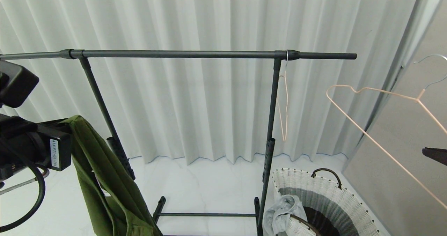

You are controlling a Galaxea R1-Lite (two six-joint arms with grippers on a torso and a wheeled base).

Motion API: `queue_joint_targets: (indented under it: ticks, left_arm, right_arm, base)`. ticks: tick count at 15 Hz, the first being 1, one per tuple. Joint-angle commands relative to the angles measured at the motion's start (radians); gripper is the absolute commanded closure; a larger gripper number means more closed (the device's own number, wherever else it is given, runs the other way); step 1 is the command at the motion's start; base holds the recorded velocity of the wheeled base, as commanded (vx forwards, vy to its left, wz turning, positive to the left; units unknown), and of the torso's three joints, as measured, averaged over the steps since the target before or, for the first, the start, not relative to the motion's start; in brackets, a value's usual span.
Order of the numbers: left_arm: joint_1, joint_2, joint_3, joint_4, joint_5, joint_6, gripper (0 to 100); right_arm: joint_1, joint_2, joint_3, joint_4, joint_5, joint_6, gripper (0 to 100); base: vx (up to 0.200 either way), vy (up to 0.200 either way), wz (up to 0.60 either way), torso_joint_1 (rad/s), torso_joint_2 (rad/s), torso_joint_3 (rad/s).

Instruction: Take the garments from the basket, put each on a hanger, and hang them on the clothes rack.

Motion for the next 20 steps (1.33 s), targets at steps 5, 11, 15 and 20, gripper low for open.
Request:
queue_joint_targets:
  ticks: [5,11,15,20]
  left_arm:
    - [-0.001,0.001,-0.002,0.000,0.001,0.001,100]
    - [-0.001,0.001,-0.002,0.000,0.001,0.001,100]
    - [-0.001,0.001,-0.002,0.000,0.001,0.000,100]
    - [-0.006,0.001,0.001,0.000,-0.002,0.000,100]
  right_arm:
    - [0.006,0.005,0.000,-0.002,0.001,0.000,100]
    - [0.020,0.003,-0.004,-0.002,0.001,0.000,100]
    - [0.041,0.003,-0.004,-0.002,0.001,0.000,100]
    - [0.124,0.002,-0.010,0.001,-0.001,0.000,100]
  base:
    - [0.000,0.200,0.00,0.004,0.00,0.002]
    - [0.000,0.200,0.00,0.001,0.00,0.003]
    - [0.000,0.200,0.00,0.004,0.00,0.004]
    - [0.000,0.000,0.00,0.000,0.00,0.000]
